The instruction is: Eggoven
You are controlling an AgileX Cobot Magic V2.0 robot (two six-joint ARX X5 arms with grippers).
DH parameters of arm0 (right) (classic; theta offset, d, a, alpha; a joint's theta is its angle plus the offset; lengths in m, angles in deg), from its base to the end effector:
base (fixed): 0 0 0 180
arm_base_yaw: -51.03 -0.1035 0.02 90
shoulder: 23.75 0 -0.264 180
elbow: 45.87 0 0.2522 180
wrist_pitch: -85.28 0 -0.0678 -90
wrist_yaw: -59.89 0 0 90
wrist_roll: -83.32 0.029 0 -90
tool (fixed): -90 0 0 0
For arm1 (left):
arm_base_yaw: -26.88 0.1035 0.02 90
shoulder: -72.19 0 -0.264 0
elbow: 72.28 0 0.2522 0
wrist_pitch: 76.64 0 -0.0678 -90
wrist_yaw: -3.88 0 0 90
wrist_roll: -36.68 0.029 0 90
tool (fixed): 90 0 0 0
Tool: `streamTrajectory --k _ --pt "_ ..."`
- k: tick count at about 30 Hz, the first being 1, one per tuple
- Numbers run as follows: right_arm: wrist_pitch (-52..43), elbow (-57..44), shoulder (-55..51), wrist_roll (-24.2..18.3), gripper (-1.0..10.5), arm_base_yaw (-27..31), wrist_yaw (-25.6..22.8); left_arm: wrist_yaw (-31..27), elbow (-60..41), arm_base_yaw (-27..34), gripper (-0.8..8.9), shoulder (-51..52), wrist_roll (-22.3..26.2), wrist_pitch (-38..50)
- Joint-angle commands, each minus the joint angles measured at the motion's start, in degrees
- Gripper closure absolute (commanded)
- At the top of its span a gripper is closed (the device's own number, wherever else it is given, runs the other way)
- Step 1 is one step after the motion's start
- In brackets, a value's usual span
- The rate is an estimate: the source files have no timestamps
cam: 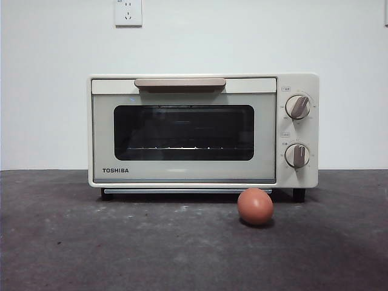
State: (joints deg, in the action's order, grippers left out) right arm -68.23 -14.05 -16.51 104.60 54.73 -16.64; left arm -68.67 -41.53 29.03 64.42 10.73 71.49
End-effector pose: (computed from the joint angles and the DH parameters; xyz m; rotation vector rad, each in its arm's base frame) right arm 0.0837 0.0014 0.2385 0.3754 0.0643 0.1624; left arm 0.0852 -0.0055 0.2229 -0.4758 0.2113 -0.2274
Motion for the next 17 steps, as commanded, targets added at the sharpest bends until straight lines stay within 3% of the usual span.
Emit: streamTrajectory --k 1,9,14,17 --pt "4.00 5.49 4.83 -2.40 9.4 -0.24 4.35 3.96 5.27 0.13 8.06 -4.94 5.27 -2.97" --pt "22.12 20.96 20.35 -13.27 9.4 -3.37 20.85 15.58 18.99 -0.04 8.06 -19.56 17.66 -15.28" --pt "34.38 28.22 27.10 -20.17 9.4 -7.76 22.58 18.67 24.92 -1.46 8.06 -25.35 21.77 -21.55" --pt "38.34 30.05 29.33 -21.88 9.4 -10.56 22.51 18.67 26.58 -3.06 8.06 -27.08 22.84 -23.37"
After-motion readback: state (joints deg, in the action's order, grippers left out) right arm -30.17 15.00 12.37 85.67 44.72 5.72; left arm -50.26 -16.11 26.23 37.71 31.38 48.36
